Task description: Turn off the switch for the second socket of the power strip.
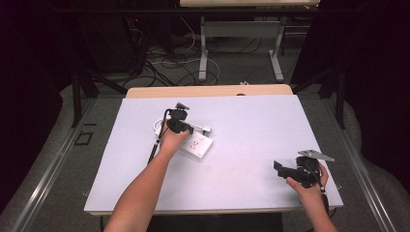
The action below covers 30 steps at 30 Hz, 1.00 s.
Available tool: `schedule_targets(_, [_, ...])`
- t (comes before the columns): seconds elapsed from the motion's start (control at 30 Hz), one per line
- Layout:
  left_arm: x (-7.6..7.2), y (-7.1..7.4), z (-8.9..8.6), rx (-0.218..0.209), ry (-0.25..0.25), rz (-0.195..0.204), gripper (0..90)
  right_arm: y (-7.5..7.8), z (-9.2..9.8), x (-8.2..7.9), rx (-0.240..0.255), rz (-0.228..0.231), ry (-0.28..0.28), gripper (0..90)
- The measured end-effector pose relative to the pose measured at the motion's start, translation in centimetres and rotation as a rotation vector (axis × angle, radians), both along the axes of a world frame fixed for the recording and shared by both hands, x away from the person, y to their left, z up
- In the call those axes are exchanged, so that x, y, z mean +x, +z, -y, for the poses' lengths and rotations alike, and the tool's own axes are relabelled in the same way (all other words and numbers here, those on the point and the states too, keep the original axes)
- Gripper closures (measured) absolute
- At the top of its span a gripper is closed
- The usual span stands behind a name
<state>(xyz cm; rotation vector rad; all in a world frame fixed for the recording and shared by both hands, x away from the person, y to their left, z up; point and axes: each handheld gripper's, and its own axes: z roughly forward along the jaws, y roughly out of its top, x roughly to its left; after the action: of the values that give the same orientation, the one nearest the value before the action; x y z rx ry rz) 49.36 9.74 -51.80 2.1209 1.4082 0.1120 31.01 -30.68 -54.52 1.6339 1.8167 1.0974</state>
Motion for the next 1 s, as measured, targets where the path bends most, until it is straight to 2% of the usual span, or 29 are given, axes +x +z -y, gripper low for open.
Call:
schedule_targets(0.17, [-0.03, -0.12, 0.10, -0.003, -0.007, -0.004, 90.0, 0.05, 0.01, 0.00, 0.001, -0.008, 0.006, 6.5])
schedule_targets(0.2, [-0.07, -0.24, 0.15, -0.032, -0.022, -0.017, 90.0, 0.13, 0.03, -0.06, -0.003, -0.017, 0.008, 6.5])
schedule_targets(0.23, [-0.16, -0.33, 0.31, -0.041, -0.028, -0.017, 90.0, 0.13, 0.03, -0.06, -0.003, -0.017, 0.008, 6.5])
schedule_targets(0.3, [-0.34, -0.31, 0.59, -0.023, -0.019, 0.000, 90.0, 0.11, -0.03, -0.05, 0.005, -0.009, 0.005, 6.5])
schedule_targets(0.37, [-0.37, -0.27, 0.65, -0.016, -0.021, 0.001, 90.0, 0.07, 0.03, -0.05, 0.002, -0.007, 0.006, 6.5])
schedule_targets(0.4, [-0.36, -0.26, 0.65, -0.015, -0.018, 0.000, 90.0, -0.07, -0.06, 0.04, 0.004, 0.013, -0.006, 6.5])
schedule_targets(0.43, [-0.34, -0.25, 0.62, -0.014, -0.020, -0.003, 90.0, 0.05, 0.01, -0.05, 0.000, -0.005, 0.002, 6.5])
schedule_targets(0.7, [-0.43, -0.16, 0.78, 0.011, -0.032, 0.009, 90.0, -0.07, -0.06, 0.05, 0.003, 0.013, -0.005, 6.5])
schedule_targets(0.73, [-0.44, -0.14, 0.82, 0.015, -0.031, 0.010, 90.0, 0.14, 0.05, -0.08, -0.003, -0.016, 0.007, 6.5])
schedule_targets(0.8, [-0.43, -0.12, 0.84, 0.012, -0.028, 0.007, 90.0, 0.01, -0.04, -0.01, 0.005, 0.000, -0.004, 6.5])
schedule_targets(1.0, [-0.50, -0.08, 0.88, 0.017, -0.018, 0.009, 90.0, 0.11, 0.01, -0.05, 0.007, -0.016, -0.002, 6.5])
